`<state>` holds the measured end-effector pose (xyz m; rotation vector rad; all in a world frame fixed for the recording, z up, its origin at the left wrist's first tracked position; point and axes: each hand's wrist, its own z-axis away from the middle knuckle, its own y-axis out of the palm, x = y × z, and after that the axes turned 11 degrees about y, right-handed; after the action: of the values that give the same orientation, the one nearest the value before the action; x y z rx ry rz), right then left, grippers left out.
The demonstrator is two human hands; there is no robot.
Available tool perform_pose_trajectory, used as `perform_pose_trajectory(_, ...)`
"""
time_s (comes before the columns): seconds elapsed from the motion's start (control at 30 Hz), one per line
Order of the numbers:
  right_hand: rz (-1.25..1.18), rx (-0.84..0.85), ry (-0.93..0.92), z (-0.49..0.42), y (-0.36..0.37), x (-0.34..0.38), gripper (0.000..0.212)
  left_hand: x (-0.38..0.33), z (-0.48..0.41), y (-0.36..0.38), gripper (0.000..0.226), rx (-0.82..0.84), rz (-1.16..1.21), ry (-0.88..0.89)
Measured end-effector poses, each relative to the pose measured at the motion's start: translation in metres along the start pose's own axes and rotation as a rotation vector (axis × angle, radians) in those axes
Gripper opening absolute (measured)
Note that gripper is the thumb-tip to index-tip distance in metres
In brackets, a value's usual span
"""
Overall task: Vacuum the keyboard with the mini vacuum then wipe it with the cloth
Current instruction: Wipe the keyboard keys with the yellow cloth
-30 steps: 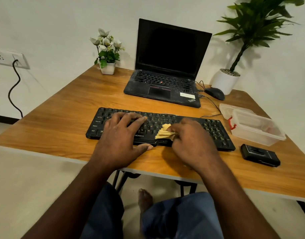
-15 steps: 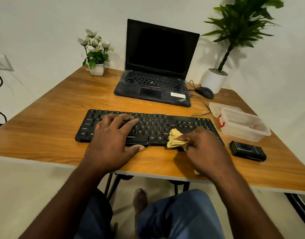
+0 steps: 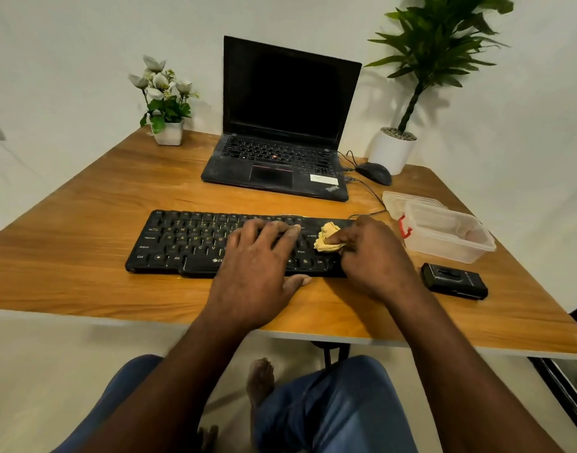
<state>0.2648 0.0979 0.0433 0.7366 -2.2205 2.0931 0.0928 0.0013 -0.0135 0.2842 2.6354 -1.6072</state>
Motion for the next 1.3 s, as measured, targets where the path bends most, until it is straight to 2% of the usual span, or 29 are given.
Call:
perform_pose_trajectory(0.2,0.143,0.049,-0.062,0.016,-0.005,-0.002,0.044,0.002,-0.002,0.003,0.082,0.011,0.003,-0.002)
perform_pose_trajectory(0.33,0.113,-0.010,-0.057,0.001,-0.006,0.002,0.042,0.004,-0.002,0.004,0.082,0.018,0.002,0.007)
perform_pose_trajectory(0.63,0.247,0.142,-0.215,0.007,-0.026,-0.006,0.046,0.005,-0.002,0.005,0.085,0.022,0.009,0.001)
perform_pose_trajectory(0.9,0.151,0.087,-0.289,-0.007,-0.015,-0.017,0.040,0.005,-0.003,0.004,0.084,0.027,0.016,0.003)
perform_pose_trajectory(1.0,0.163,0.004,-0.314,-0.012,-0.012,-0.023,0.039,0.004,-0.003,0.003,0.083,0.029,0.027,0.001)
perform_pose_trajectory(1.2,0.183,0.041,-0.485,-0.008,-0.015,-0.030,0.039,0.004,-0.003,0.003,0.084,0.032,0.022,-0.009)
perform_pose_trajectory(1.3,0.241,-0.006,-0.615,-0.010,-0.016,-0.036,0.036,0.004,-0.003,0.003,0.083,0.040,0.022,-0.005)
